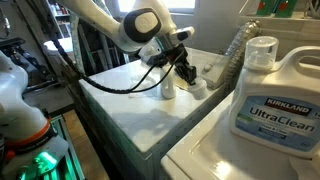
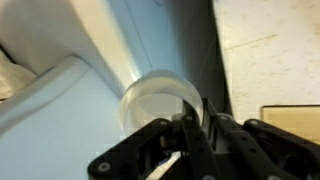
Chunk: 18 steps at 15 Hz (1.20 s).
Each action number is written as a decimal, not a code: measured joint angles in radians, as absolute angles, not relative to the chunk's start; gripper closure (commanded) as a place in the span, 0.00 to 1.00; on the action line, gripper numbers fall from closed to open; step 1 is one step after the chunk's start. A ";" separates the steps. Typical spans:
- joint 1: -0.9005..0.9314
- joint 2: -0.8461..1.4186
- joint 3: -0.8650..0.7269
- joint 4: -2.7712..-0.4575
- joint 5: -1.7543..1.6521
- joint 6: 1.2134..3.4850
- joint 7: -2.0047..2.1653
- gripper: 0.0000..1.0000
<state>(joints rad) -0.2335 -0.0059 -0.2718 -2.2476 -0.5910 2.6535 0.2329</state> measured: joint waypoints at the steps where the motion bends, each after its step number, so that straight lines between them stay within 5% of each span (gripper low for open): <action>1: -0.219 -0.025 -0.247 -2.278 -0.549 2.651 0.199 0.97; 18: -0.137 -0.060 -0.079 -2.499 -0.638 2.502 0.105 0.97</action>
